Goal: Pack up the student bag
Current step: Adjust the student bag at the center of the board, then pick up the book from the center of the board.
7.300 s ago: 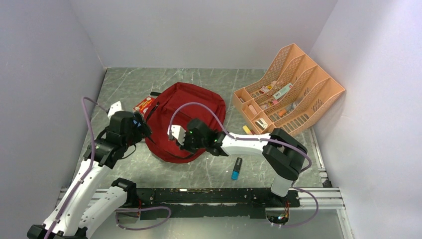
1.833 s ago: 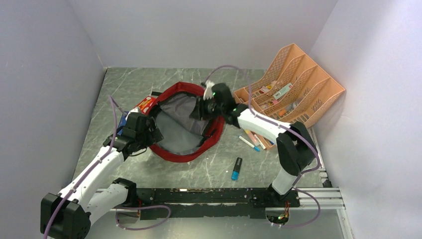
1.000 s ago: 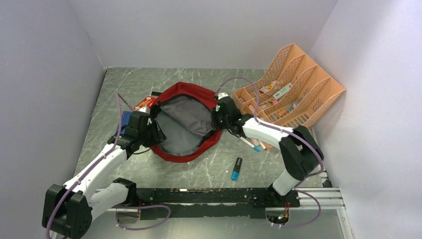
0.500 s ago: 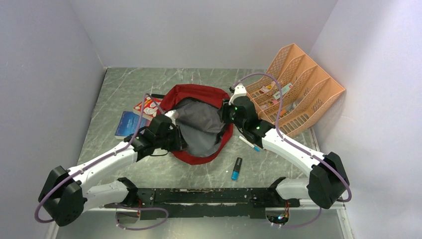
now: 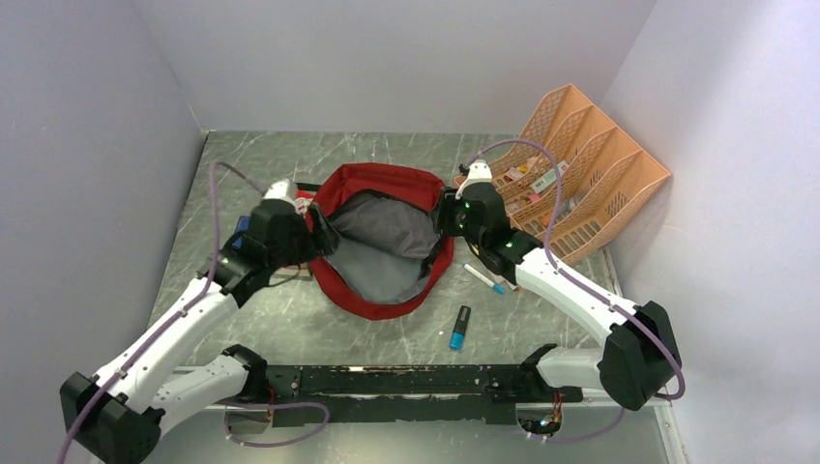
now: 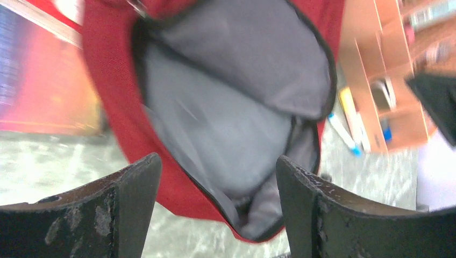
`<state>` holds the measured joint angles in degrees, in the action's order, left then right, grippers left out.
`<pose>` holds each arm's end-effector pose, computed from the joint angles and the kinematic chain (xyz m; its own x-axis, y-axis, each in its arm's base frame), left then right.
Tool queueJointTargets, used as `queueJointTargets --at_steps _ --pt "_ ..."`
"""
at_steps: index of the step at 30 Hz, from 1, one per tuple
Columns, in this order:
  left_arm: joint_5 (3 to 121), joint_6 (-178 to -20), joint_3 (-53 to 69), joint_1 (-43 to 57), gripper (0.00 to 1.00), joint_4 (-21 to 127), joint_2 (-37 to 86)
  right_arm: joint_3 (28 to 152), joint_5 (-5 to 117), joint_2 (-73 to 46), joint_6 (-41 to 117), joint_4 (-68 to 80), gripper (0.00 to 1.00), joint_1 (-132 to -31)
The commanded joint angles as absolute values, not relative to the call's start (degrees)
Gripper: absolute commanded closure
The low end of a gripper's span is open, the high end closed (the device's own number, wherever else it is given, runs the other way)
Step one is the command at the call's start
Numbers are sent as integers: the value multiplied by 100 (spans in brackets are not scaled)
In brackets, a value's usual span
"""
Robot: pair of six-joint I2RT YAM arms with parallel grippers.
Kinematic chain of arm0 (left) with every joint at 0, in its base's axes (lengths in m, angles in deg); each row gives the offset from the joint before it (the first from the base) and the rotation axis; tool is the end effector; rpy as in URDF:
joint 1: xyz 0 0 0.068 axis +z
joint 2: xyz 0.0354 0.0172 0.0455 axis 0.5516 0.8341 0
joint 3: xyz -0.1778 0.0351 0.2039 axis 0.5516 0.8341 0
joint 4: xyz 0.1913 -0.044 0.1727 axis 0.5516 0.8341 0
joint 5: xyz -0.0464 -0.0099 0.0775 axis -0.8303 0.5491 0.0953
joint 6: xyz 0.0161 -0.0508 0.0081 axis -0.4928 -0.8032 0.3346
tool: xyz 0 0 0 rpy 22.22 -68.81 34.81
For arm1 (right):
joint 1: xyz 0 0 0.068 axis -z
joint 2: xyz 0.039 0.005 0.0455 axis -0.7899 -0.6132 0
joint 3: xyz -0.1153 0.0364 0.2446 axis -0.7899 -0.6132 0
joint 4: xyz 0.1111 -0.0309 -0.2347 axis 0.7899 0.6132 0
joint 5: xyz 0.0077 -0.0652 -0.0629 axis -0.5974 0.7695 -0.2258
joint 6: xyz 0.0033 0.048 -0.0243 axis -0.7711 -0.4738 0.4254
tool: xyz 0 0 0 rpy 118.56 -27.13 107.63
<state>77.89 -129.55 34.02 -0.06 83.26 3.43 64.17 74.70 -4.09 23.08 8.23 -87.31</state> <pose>0.1727 -0.1087 0.2879 -0.6731 -0.3510 -0.6509 0.0112 0.8752 -0.4836 0.2381 0.1595 0.2816 -0.4808 0.1046 -0.8706 -0.2714 0.9263 0.2612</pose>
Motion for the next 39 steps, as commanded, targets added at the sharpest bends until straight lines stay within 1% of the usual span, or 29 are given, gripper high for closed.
queueJointTargets --at_steps 1,5,13,19,22,24,27,30,35,39 --pt "7722 -12250 2957 1171 18 8658 369 6575 7171 -210 2310 826 53 -8640" --pt "7330 -12010 2657 2087 17 8428 729 6668 6911 -200 2413 998 53 -8638" --pt "6950 -11708 2068 3226 17 7633 2078 6627 5458 -237 2457 989 53 -8677" --pt "6354 -11199 1416 4051 16 7228 3450 6877 5274 -506 2516 1392 53 -9141" --pt "5969 -10623 765 4241 16 7286 4347 6935 5278 -618 2543 1437 52 -9388" --pt "5818 -10311 269 4290 16 7641 4890 7004 5269 -746 2549 1447 52 -9539" --pt "5564 -9968 -232 4313 15 7957 5520 7165 5295 -965 2579 1453 52 -9779" --pt "5554 -9738 -620 4315 13 8206 6028 7403 5376 -1270 2563 1287 51 -10031" --pt "5404 -9608 -835 4366 12 8374 6594 8217 5495 -2258 2699 1254 51 -10250" --pt "5159 -9589 -806 4385 11 8365 6818 8631 6020 -2951 2682 918 51 -10298"
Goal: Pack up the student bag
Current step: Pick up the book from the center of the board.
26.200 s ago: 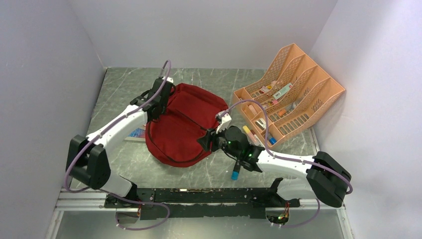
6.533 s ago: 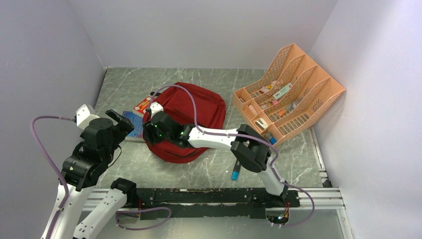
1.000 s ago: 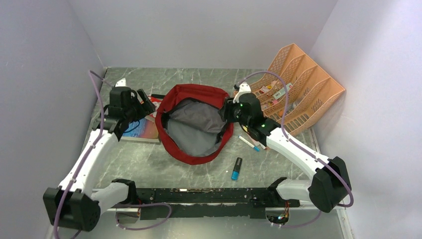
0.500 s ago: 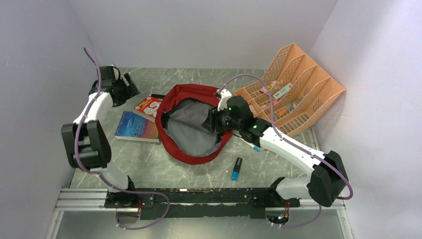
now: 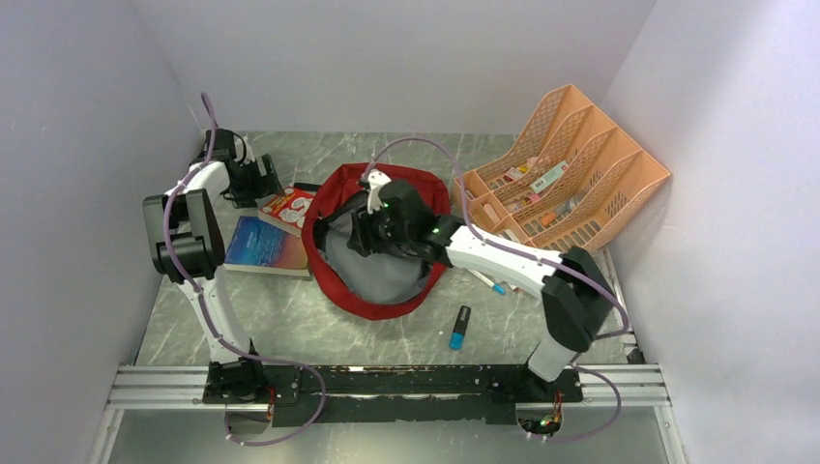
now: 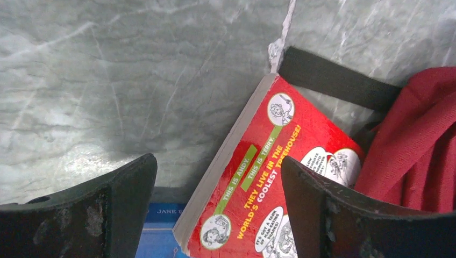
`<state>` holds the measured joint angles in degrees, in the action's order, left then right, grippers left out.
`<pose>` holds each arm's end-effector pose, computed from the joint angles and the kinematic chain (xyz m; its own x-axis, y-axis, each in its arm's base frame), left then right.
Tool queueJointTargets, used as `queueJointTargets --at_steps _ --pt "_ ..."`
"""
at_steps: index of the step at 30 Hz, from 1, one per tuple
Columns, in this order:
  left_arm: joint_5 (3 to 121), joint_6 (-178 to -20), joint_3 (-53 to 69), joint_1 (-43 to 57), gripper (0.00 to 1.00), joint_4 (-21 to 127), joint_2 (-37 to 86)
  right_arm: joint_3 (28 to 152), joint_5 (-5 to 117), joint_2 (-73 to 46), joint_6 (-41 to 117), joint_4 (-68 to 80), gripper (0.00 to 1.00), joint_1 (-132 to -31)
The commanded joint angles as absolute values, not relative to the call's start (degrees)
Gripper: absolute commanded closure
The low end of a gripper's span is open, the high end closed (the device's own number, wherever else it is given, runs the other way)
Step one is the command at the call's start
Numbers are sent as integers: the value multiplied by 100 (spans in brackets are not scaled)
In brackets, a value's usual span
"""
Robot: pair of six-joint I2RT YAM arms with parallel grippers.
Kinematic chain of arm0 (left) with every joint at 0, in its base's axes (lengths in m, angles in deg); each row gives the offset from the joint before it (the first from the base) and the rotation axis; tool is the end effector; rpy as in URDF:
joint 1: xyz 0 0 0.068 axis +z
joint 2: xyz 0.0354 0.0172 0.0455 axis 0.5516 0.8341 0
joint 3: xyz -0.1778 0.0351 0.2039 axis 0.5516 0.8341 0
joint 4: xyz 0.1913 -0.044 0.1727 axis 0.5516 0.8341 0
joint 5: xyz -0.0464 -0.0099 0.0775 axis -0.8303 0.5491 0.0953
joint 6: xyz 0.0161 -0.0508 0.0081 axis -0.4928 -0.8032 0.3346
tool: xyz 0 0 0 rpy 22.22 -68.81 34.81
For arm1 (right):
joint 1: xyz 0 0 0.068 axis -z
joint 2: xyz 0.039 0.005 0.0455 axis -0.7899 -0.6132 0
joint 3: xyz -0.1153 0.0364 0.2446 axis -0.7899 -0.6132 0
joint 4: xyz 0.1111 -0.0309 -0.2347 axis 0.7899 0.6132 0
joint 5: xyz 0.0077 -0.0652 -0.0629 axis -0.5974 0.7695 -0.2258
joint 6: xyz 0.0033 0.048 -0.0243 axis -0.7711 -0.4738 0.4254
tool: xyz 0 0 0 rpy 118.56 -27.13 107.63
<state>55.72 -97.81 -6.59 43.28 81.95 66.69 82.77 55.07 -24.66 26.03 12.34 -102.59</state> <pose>0.4356 0.0662 0.1834 -0.8122 -0.3167 -0.4900 -0.1798 0.9348 -0.3062 0.2335 0.2912 0.2755 -0.5837 -0.2096 -0.7845 -0.6965 0.6259 0.3509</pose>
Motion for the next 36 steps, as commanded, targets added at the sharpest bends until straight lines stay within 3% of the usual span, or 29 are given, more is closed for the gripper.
queueJointTargets --at_steps 1,9,16,24,31,36 --pt "5086 -9584 -800 4385 10 8361 6866 8785 6118 -3142 2685 838 51 -10298" --pt "4322 -9782 -493 4385 9 8153 7059 10452 6575 -4923 2869 907 51 -10289" --pt "4098 -9974 -171 4392 15 8251 7054 11241 6858 -5900 2674 1240 52 -10253" --pt "3526 -10243 203 4615 45 7950 6797 11176 6739 -6093 2561 1223 52 -10186" --pt "3149 -10716 406 4932 54 7511 6188 10917 6718 -5787 2638 1149 52 -10186" --pt "3105 -10802 300 4974 69 7473 5913 10784 6662 -5592 2664 1115 52 -10184"
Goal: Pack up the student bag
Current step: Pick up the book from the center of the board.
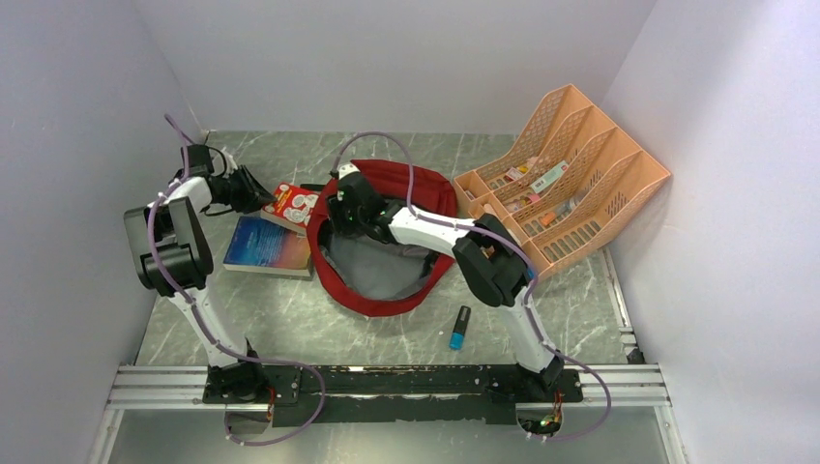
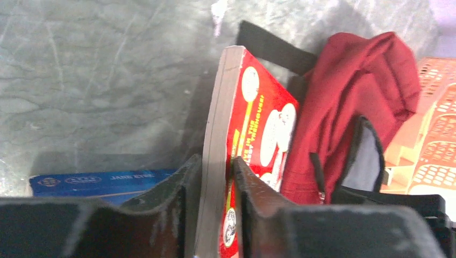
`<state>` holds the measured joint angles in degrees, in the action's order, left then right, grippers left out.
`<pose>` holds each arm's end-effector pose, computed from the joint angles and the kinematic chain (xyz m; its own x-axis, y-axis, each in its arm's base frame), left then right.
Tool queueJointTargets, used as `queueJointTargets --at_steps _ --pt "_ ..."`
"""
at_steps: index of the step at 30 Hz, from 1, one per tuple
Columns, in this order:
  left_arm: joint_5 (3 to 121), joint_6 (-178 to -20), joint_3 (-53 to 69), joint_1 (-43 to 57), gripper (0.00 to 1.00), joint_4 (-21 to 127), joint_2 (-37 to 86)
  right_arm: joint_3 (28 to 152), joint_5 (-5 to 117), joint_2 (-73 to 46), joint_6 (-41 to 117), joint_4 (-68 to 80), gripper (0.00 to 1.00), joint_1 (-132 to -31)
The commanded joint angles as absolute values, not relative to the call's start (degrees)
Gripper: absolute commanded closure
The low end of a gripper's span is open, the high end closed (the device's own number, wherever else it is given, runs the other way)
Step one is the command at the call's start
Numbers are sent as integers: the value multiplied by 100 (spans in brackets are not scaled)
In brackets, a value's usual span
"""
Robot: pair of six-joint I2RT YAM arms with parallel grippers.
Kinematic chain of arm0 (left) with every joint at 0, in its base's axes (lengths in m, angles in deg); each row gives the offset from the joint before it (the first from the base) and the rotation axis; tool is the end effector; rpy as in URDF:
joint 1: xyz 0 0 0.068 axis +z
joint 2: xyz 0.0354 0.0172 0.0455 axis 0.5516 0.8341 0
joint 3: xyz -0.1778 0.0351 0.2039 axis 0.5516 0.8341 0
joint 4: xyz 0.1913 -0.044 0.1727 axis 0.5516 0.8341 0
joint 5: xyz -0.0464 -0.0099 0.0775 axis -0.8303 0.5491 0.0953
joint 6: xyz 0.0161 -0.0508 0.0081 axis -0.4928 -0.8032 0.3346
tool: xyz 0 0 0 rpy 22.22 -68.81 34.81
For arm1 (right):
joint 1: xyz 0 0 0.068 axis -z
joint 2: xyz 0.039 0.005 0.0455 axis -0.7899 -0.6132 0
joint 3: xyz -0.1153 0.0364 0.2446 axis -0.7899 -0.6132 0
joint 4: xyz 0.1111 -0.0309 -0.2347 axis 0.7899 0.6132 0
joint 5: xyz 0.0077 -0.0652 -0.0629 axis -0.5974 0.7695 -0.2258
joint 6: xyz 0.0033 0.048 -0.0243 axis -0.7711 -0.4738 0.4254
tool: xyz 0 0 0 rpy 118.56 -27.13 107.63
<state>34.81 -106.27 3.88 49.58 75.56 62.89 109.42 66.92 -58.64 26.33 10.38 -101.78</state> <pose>0.4008 0.0943 0.1677 -0.7928 -0.5019 -0.3459 -0.1939 0.7456 -0.6375 0.3289 0.3838 0.1839 -0.5980 -0.2169 -0.7716 -0.5759 0.7858 0.2255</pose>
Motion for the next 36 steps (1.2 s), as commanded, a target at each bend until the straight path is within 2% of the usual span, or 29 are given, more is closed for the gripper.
queueJointTargets --at_steps 1,8,13,17,23,27,30,33,36 --pt "3092 -10801 267 4977 73 7492 5898 10762 6658 -5562 2668 1122 52 -10183" --pt "3095 -10752 207 4983 95 7588 5772 10467 6806 -5155 2820 1047 52 -10184" --pt "3100 -10809 194 4985 95 7603 5599 9854 6753 -4544 3265 415 51 -10186" --pt "3197 -10871 155 4981 95 7687 5302 9215 6775 -3989 3647 -387 46 -10201" --pt "3598 -10814 -154 4984 95 8022 4623 8780 6743 -3412 3882 -808 43 -10210" --pt "3955 -10679 -424 4987 95 8125 4113 8071 6695 -2833 3884 -1469 41 -10210" --pt "3670 -10543 -415 4965 95 7856 3634 7470 6666 -2347 3990 -2185 41 -10208" --pt "3438 -10210 -491 4651 95 7767 3325 6987 6671 -1804 4178 -2446 41 -10204" --pt "3634 -9666 -782 4138 95 8006 3080 6791 6780 -1262 4350 -2105 41 -10201"
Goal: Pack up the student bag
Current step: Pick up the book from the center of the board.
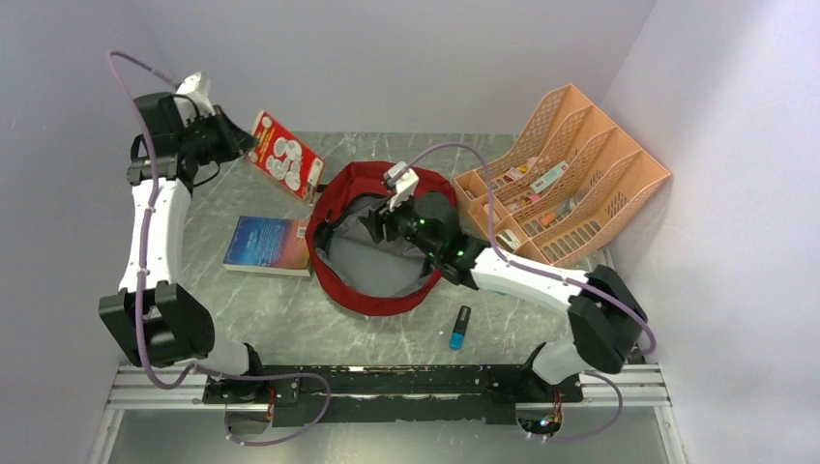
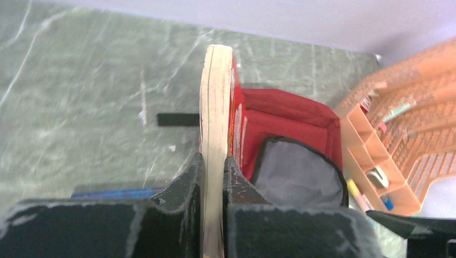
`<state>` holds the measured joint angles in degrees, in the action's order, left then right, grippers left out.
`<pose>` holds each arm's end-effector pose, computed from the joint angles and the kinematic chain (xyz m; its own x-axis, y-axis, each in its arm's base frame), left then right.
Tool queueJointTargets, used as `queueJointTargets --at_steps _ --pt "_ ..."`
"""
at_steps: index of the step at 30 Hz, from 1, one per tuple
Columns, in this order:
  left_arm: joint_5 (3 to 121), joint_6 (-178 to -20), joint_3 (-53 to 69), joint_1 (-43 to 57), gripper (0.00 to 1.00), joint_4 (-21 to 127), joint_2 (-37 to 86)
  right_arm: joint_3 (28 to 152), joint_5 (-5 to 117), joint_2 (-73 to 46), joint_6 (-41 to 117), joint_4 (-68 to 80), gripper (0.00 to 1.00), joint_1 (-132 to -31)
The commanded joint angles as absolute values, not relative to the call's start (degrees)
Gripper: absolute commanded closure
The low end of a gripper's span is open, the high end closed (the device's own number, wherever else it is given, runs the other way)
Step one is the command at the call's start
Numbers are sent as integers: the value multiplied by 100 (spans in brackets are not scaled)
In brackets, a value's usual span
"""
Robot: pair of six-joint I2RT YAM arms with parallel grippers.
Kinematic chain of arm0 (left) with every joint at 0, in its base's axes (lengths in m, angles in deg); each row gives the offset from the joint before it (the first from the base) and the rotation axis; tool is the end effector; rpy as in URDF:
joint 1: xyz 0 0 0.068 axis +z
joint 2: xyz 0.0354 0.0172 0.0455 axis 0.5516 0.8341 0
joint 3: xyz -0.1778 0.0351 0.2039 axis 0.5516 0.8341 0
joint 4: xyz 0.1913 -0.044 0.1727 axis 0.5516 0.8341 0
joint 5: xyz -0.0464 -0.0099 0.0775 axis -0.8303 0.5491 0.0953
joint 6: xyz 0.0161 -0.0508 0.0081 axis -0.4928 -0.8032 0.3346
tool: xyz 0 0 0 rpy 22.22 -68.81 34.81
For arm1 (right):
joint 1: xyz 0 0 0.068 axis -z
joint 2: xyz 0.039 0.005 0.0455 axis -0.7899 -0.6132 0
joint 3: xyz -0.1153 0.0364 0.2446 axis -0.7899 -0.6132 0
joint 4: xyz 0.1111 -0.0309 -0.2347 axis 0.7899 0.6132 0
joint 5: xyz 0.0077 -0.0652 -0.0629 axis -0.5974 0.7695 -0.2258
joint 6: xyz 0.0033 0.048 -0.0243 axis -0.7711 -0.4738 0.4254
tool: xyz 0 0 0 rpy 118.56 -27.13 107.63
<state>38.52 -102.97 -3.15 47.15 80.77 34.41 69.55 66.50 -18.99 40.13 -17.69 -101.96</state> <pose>0.3310 0.0613 0.3806 -0.5002 -0.3554 -0.7896 0.1247 0.8728 -0.4719 0.2296 0.2693 0.2831 -0.1560 -0.0611 -0.9859 -0.7261 0.6837 0.0725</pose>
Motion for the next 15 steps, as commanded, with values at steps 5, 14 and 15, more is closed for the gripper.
queueJointTargets --at_steps 5,14,15 --pt "3428 -8999 -1076 3479 95 8125 2576 6749 7054 -343 4621 -1172 35 -10193" --pt "2120 -8166 -471 2103 95 7938 1533 6961 6651 1417 5264 491 9 -10180" --pt "1899 -8174 -326 1982 95 7827 1396 6983 6500 1576 5333 661 7 -10168"
